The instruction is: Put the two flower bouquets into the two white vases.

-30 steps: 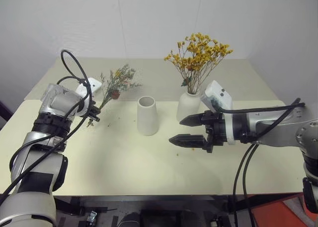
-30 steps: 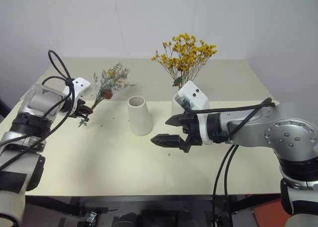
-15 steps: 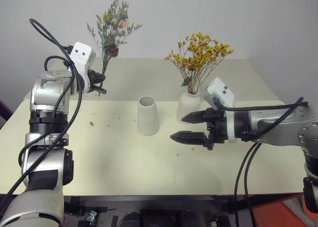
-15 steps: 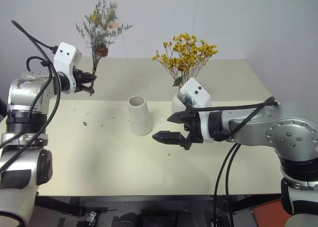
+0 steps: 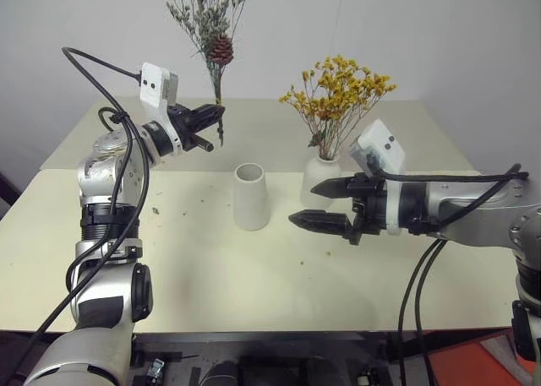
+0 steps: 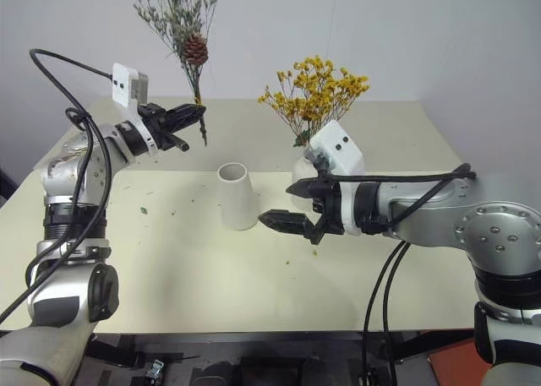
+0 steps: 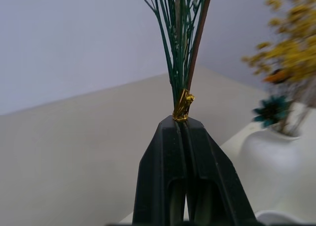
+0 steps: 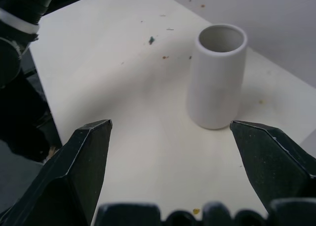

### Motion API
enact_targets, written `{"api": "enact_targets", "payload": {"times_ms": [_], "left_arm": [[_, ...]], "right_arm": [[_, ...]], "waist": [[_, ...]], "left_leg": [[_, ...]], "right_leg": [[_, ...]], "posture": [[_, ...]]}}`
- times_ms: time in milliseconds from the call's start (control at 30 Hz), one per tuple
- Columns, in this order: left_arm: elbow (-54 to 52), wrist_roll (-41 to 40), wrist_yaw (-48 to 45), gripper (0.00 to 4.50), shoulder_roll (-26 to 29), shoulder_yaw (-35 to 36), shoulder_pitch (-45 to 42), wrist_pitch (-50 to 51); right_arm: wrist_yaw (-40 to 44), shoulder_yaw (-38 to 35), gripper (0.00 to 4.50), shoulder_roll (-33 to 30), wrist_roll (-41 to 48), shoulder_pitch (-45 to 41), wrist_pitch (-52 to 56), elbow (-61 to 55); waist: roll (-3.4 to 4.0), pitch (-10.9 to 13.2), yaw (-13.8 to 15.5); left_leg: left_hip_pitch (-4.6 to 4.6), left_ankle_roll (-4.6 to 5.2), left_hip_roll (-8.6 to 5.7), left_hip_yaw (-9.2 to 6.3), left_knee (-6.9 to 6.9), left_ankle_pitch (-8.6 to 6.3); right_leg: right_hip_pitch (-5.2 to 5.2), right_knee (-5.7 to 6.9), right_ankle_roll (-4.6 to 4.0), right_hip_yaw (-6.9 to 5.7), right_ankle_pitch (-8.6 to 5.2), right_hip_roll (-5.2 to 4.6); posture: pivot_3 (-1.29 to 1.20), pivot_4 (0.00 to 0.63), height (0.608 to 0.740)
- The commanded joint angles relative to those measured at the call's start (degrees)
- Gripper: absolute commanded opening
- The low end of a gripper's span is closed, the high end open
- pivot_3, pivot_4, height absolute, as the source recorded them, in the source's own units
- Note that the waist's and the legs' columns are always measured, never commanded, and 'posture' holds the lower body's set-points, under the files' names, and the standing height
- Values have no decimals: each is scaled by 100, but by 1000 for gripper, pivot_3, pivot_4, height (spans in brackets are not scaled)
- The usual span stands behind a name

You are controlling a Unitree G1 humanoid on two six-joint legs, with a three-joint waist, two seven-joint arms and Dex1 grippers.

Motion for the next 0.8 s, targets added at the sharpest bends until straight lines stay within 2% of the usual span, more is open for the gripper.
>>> {"api": "enact_targets", "payload": {"times_ms": [33,200,333,667,800], "left_arm": [[79,-478,-554,6,-22,81,-278,-57],[337,-733,-1655,6,67,-236,-344,36],[693,-674,-2343,6,174,-379,-367,-282],[1456,-604,-2935,6,191,-411,-504,-632],[1610,-390,-3034,6,151,-551,-487,-1067]], "right_arm": [[-158,-280,4500,9,55,16,-240,-143],[-328,-308,4500,-2,48,10,-299,-134],[-425,-352,4500,-20,129,66,-335,-181],[-612,-374,4500,-84,274,122,-400,-245],[-654,-381,4500,-103,330,137,-426,-243]], "waist": [[0,0,1],[0,0,-2],[0,0,-7],[0,0,-1],[0,0,0]], "left_leg": [[0,0,-1,0,0,0],[1,0,-1,1,0,0],[2,0,-1,1,0,0],[0,0,0,0,0,0],[1,0,-1,0,1,0]], "right_leg": [[0,0,0,0,0,0],[2,-1,0,0,0,0],[2,-2,0,0,0,2],[3,-4,0,0,0,1],[4,-3,0,0,0,1]], "posture": [[0,150,740],[0,150,740],[0,150,740],[0,150,740],[0,150,740]]}}
